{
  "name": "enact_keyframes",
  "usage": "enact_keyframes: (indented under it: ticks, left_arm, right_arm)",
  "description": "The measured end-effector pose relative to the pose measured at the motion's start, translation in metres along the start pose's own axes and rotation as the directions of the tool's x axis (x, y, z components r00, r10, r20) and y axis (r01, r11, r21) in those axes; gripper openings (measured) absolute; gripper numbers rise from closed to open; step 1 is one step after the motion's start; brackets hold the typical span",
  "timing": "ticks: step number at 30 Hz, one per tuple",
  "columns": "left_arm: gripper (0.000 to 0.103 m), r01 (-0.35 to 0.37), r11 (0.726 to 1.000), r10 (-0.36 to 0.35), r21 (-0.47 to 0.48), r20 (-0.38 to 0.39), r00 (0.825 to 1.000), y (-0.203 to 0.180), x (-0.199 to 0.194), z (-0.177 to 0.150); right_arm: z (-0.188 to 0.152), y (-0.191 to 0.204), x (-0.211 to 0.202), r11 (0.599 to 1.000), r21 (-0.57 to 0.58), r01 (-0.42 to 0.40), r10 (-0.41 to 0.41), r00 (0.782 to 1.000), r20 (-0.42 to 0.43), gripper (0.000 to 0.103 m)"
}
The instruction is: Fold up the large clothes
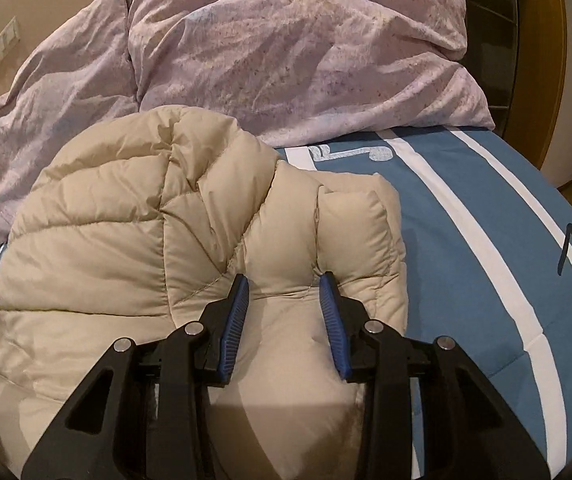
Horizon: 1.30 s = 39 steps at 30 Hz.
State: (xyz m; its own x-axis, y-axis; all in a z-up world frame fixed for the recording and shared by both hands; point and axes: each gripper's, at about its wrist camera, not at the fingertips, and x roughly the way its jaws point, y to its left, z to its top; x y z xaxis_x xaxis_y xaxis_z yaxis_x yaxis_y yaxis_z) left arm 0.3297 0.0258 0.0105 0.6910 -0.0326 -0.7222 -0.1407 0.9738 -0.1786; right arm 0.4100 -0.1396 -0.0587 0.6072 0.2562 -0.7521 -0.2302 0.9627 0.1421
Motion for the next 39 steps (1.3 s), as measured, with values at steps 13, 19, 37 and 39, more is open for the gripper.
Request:
enact_keyframes:
  ticks: [13,19,37,39]
  left_arm:
    - [0.063,-0.237,0.971,0.237,0.036,0.024,0.971,-0.003,0.06,0.052]
    - [0.071,-0.308,0.949,0.304,0.069,0.06,0.951,0.005,0.09,0.024]
    - [0.078,-0.303,0.952,0.301,0.033,0.067,0.951,0.017,0.112,0.013]
    - [0.079,-0.305,0.952,0.302,0.033,0.067,0.951,0.017,0.113,0.014]
  right_arm:
    - [-0.005,-0.002,0.003,1.0,0.011,-0.008,0.007,0.999,0.034,0.039]
    - [-0.006,-0.004,0.002,0.999,0.025,-0.028,0.027,0.998,0.049,0.04]
    - [-0.003,0.0,0.007,1.0,0.016,0.004,-0.005,0.999,0.037,0.04]
    - [-0.003,0.0,0.007,1.0,0.014,0.009,-0.009,0.999,0.036,0.04]
